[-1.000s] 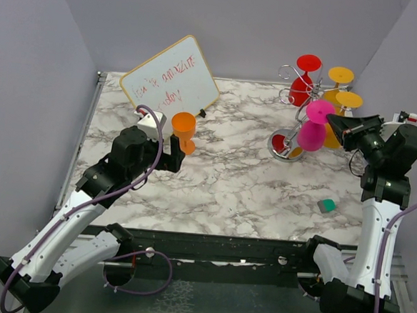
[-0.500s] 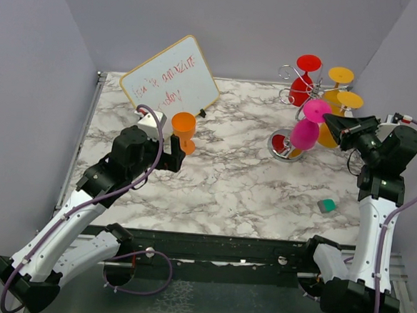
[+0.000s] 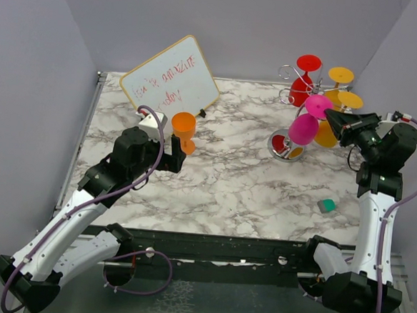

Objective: Take the wine glass off the wine glass rack
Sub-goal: Pick up the wine glass from the wine rack.

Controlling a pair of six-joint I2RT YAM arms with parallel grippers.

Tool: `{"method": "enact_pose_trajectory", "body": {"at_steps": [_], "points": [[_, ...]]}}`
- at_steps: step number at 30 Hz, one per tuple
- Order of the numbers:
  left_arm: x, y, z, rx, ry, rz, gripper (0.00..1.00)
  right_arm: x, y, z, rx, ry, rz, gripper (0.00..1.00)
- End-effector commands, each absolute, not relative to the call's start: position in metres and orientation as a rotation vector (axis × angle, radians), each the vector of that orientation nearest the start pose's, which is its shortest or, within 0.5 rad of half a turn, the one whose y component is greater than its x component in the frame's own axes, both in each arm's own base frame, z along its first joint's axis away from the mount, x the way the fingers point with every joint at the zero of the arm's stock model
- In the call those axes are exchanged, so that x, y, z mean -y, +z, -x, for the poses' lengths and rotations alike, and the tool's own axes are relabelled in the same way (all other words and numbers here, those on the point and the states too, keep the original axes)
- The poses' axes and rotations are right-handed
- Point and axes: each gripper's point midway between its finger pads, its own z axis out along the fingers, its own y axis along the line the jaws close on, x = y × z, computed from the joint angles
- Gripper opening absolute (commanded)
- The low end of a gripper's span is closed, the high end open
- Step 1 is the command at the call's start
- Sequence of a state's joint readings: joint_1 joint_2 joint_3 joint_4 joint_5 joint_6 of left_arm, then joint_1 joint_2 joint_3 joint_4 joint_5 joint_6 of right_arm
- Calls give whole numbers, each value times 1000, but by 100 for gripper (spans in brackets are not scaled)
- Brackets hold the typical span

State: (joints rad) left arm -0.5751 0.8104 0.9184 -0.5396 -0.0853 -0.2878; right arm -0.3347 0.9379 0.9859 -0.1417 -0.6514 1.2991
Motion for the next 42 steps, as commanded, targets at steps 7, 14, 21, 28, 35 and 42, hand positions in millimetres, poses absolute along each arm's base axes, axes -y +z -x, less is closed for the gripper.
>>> {"method": "enact_pose_trajectory", "body": {"at_steps": [7,14,21,28,35,42], "points": [[154,251,-239,-2004,-491,-233,99,-12,384,-329,-1490,1101,-947,0],[153,248,-238,-2009,-491,-228,99,1,382,-328,-1471,1019,-1029,1],[152,249,-238,-2005,-491,-228,99,2,382,-324,-1468,1004,-1050,1],[152,251,-236,-2000,-492,-232,99,-4,384,-314,-1503,992,-1007,1],[151,250,-234,-2000,-501,-228,99,-6,387,-303,-1527,944,-990,1],[152,256,-230,-1981,-517,-242,99,-12,388,-288,-1544,934,-973,0]]}}
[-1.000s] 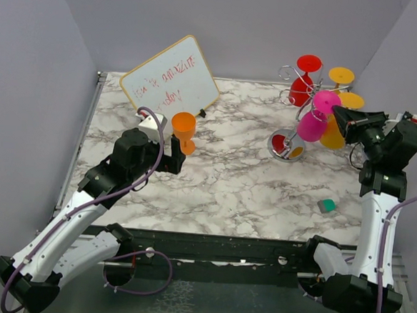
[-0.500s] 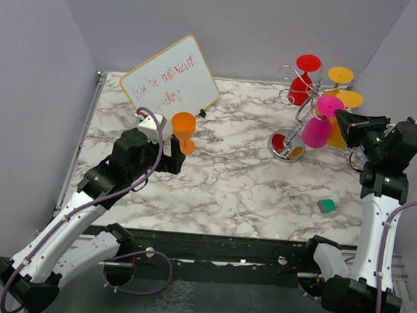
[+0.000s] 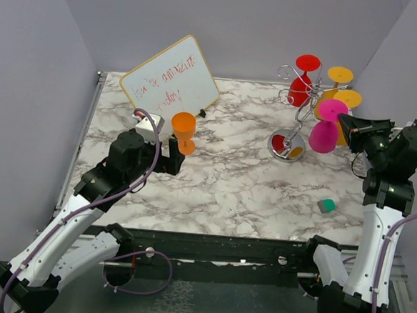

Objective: Take the wine glass off the wine glass rack
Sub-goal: Pick up the wine glass from the wine rack, then place the wine glass at the center of the board.

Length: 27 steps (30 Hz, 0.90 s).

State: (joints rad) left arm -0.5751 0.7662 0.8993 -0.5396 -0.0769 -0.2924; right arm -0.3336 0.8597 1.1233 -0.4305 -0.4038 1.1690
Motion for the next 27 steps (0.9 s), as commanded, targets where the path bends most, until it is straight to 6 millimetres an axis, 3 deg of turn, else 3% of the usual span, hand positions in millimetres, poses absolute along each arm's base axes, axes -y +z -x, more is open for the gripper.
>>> {"method": "enact_pose_trajectory", "body": {"at_steps": [1,12,17,20,27], "points": [[153,256,-229,-1979,-526,-249,99,-14,388,-285,-1548,938,-968,0],[156,258,-215,-1965,-595,-274,99,-34,400,-250,-1561,934,-830,1],[158,264,-208,-1967,-618,-303,99,-87,430,-224,-1580,1032,-363,1],[159,277,-207,-1945,-632,-303,99,-110,427,-206,-1660,1079,-173,0],[170,297,-197,-1918,-744,-310,99,-139,419,-187,-1710,1216,80,1]]}}
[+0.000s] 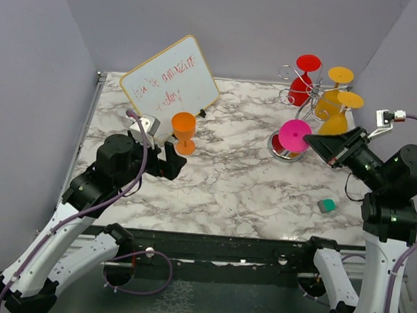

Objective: Take the wine glass off the wine glass rack
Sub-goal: Place the wine glass at the center of the board.

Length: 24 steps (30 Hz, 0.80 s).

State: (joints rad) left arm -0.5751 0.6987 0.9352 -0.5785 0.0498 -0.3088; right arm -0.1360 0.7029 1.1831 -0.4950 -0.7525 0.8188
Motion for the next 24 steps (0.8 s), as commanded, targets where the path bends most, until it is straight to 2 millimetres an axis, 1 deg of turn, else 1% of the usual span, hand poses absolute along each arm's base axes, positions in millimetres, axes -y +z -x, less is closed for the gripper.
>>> {"method": "enact_pose_trajectory", "body": {"at_steps": [1,4,7,13,16,20,24], "points": [[171,298,-195,-1915,-760,-308,99,-141,419,-186,-1714,1226,102,0],[174,304,-189,-1901,-803,-303,99,-143,417,-183,-1731,1193,161,1],[182,310,-185,-1887,-864,-322,99,-145,425,-179,-1713,1189,215,1],[199,327,-187,-1841,-965,-352,99,-147,432,-181,-1724,1197,289,1],[204,337,-190,-1820,-983,-367,99,-145,432,-186,-1738,1182,290,1],[209,342,-193,-1817,-995,-376,99,-145,433,-192,-1758,1172,298,1],[211,343,-197,-1827,-995,-367,99,-145,421,-211,-1833,1168,292,1]]}}
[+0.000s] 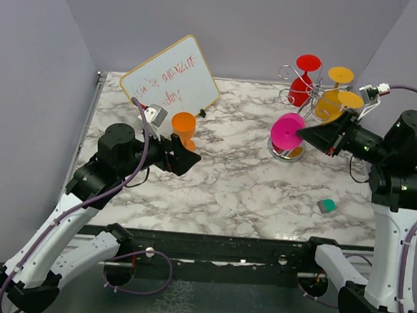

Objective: Take the wine glass off the wine glass rack
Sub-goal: Place the wine glass at the center of the board.

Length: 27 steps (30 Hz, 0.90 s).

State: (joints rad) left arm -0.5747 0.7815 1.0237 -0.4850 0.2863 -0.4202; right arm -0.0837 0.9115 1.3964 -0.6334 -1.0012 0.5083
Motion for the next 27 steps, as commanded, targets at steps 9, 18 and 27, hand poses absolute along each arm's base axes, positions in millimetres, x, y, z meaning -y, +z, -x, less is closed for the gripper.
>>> {"method": "enact_pose_trajectory", "body": {"at_steps": [9,18,27], "points": [[223,360,-217,-1825,-989,-365,99,-197,402,-252,-1933,1152,444,1],[222,349,-213,-1817,-1015,-344,99,-255,367,-244,-1938,1181,605,1],[243,340,-197,-1803,-1143,-502,85,-299,331,-211,-1900,1239,843,1]]}}
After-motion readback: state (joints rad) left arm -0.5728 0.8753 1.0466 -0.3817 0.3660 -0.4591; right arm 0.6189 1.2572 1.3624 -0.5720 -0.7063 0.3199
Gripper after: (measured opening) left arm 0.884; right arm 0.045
